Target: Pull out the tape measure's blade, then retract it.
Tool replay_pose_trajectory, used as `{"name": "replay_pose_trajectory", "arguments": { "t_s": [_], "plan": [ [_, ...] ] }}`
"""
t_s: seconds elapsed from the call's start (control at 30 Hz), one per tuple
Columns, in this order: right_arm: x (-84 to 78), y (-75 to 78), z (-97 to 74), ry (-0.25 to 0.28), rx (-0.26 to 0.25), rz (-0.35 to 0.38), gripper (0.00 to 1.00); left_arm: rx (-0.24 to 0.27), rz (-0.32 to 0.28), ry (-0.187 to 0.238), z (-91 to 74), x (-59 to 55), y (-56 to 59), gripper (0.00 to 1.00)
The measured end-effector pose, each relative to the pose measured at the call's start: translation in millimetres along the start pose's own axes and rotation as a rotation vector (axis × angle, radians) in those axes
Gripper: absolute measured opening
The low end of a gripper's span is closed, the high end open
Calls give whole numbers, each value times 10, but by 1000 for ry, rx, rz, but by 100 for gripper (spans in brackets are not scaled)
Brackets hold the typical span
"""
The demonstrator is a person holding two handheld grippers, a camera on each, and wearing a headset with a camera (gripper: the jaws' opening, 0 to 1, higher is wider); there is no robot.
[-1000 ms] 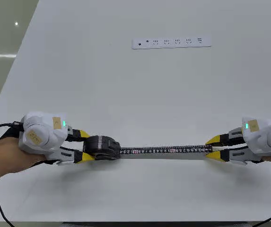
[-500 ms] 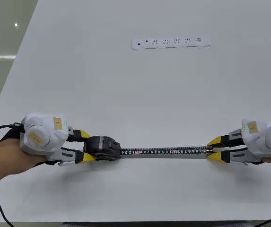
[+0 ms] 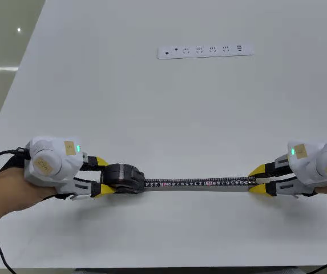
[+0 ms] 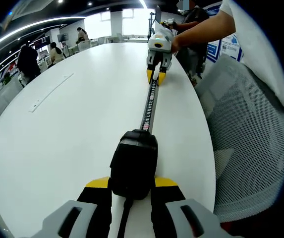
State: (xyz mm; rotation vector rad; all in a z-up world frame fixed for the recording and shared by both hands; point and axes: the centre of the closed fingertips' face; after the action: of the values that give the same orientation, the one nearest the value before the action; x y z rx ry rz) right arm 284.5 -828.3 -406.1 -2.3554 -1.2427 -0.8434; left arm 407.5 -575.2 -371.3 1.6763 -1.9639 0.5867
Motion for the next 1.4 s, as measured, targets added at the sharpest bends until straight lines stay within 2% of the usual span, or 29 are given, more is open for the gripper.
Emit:
{"name": "replay_pose_trajectory", "arguments": {
  "t_s": [0.17,0.27,0.5,0.7,0.93,1.13,1.4],
  "plan": [
    [10,-6,-4,-5,0,-7,15,7,-27,1,-1,5,8,28],
    [46,-59,19,-11,15,-22,19,25,9,-8,7,4,13,28],
    [52,-66,30,-14,7,-27,23,31,6,-12,11,-8,-1,30],
    [50,-96,28,-1,6,-7,29,40,1,6,1,30,5,34],
    [49,-122,-4,2,-4,-5,34,49,-23,20,-35,47,4,40],
    [47,-103,-35,9,-25,-2,42,62,-53,37,-65,94,15,49],
    [132,-86,-91,29,-65,12,53,80,-73,38,-102,82,51,59]
  ]
}}
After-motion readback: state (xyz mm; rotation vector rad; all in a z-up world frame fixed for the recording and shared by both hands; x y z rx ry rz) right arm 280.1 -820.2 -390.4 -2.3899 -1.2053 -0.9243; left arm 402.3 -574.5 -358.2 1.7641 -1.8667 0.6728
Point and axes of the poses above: the centre of the closed fingertips' face, and the gripper's own axes: z roughly forward along the fingers, y roughly to its right, x roughly out of its top, and after that the axes turned 1 degree about -y, right-handed
